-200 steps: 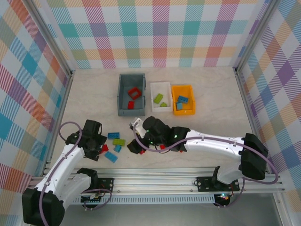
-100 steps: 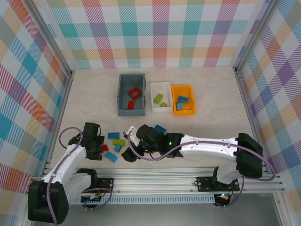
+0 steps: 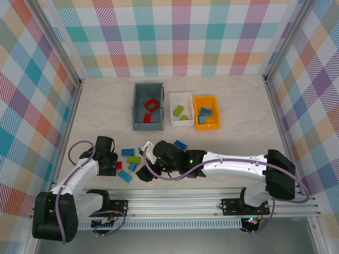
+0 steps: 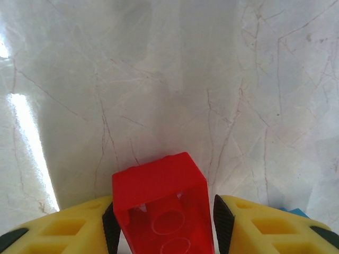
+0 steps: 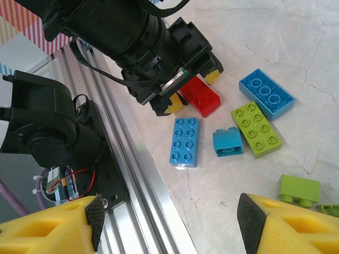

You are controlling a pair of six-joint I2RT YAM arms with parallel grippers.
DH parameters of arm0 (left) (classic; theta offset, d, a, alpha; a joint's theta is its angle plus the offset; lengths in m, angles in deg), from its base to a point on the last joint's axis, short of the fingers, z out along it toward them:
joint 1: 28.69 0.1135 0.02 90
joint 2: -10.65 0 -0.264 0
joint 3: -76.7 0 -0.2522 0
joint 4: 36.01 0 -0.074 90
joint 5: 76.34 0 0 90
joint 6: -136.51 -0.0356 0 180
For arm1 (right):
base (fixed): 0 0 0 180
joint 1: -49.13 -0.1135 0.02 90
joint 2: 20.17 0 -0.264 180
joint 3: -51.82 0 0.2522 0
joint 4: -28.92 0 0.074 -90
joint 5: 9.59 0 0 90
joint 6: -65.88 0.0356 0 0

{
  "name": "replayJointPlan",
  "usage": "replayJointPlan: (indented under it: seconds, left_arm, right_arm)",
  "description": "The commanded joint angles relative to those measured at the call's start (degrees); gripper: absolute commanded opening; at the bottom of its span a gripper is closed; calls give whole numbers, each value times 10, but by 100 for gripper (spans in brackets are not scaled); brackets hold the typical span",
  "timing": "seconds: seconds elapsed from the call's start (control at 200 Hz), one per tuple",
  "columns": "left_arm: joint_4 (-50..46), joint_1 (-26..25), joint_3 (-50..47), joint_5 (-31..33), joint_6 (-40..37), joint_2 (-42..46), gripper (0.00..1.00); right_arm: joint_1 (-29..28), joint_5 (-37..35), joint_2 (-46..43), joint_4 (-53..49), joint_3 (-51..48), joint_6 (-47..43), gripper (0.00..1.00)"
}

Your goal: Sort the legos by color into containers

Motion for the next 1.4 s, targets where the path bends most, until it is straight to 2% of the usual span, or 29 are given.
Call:
replayJointPlan:
  seconds: [0.0,0.195,0.32,0.375,0.505,0.65,0.75,0.905,1.075,1.21,1.395]
  left_arm:
    - [4,10,10,-1,-13,-13,46]
    - [3,11,39,15,-46,25,17]
    - [4,6,116,0,-140,9,11]
    - [-18,-12,169,6,-189,-19,10]
    - [-37,-89,279,67,-270,-66,9]
    - [-41,-166,408,101,-341,-167,8]
    - [-27,-199,483,107,-373,-250,9]
    - [-29,-206,595,116,-432,-384,12]
    - [-29,-203,694,87,-490,-501,17]
    - [-37,-187,730,78,-502,-544,18]
    - [-26,-167,741,46,-506,-569,19]
  right_arm:
    - [-4,-21,-15,11,14,9,69]
    - [2,-84,-57,1,1,27,67]
    - [50,-104,-108,-4,-30,82,66]
    - [87,-89,-131,7,-56,116,66]
    - [161,-64,-168,21,-104,176,66]
    - [191,-80,-179,-5,-98,197,67]
    - [199,-84,-178,0,-93,206,67]
    - [204,-82,-180,7,-87,218,68]
    - [204,-67,-172,-3,-62,198,68]
    - [188,-40,-147,-7,-26,134,68]
    - [127,-110,-94,-27,30,49,68]
